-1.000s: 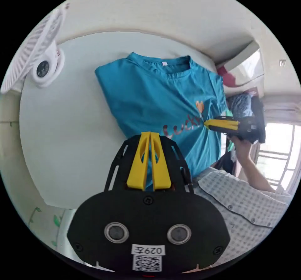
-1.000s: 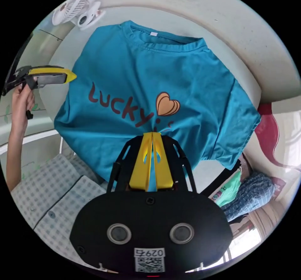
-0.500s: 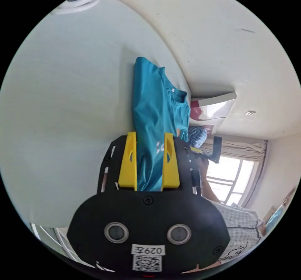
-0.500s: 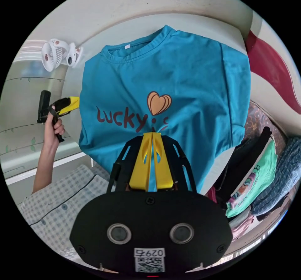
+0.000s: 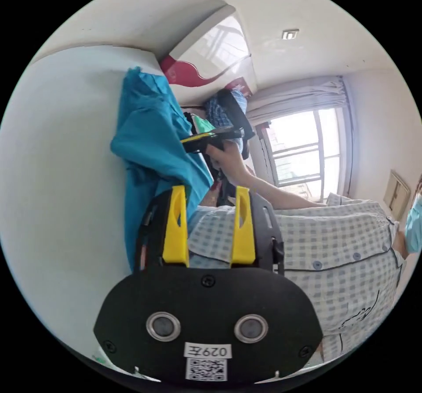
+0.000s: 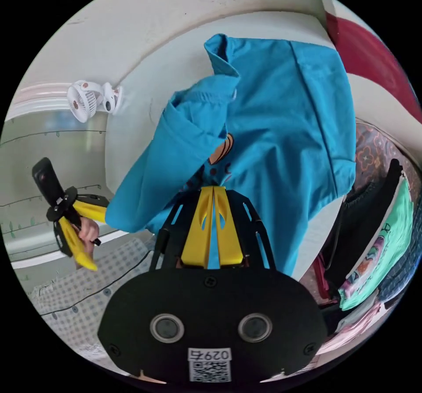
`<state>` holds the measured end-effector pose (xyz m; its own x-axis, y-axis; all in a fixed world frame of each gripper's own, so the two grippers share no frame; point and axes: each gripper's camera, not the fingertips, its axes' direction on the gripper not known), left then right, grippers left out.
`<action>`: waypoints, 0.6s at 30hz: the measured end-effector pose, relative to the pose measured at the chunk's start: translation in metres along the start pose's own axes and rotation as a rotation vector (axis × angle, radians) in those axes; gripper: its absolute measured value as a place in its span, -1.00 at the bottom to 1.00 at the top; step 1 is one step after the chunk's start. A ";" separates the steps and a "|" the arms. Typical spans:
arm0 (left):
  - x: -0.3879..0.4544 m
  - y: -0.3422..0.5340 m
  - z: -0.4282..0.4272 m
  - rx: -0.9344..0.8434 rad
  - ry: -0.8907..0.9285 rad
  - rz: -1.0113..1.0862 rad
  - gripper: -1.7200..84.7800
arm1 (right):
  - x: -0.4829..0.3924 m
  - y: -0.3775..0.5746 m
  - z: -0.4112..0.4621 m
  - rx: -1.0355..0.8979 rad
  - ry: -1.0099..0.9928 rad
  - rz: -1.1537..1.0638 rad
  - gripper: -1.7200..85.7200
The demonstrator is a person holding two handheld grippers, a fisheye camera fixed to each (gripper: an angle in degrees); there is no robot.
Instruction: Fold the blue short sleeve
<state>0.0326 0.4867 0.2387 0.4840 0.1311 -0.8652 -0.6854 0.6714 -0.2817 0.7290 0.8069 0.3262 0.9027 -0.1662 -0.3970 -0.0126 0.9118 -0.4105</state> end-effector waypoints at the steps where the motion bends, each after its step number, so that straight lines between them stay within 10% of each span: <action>1: -0.014 0.015 -0.013 0.070 -0.014 -0.058 -0.86 | 0.006 0.000 -0.002 -0.002 -0.023 0.010 -0.97; 12: -0.017 -0.037 0.003 0.120 -0.183 -0.097 -0.87 | 0.025 0.009 -0.012 0.016 -0.046 0.029 -0.97; 18: 0.014 -0.090 0.050 0.073 0.158 0.089 -0.97 | 0.039 0.018 -0.015 0.054 -0.080 0.068 -0.97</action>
<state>0.1281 0.4648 0.2724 0.3277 0.0804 -0.9413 -0.6778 0.7141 -0.1750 0.7570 0.8114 0.2908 0.9320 -0.0743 -0.3547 -0.0543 0.9391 -0.3393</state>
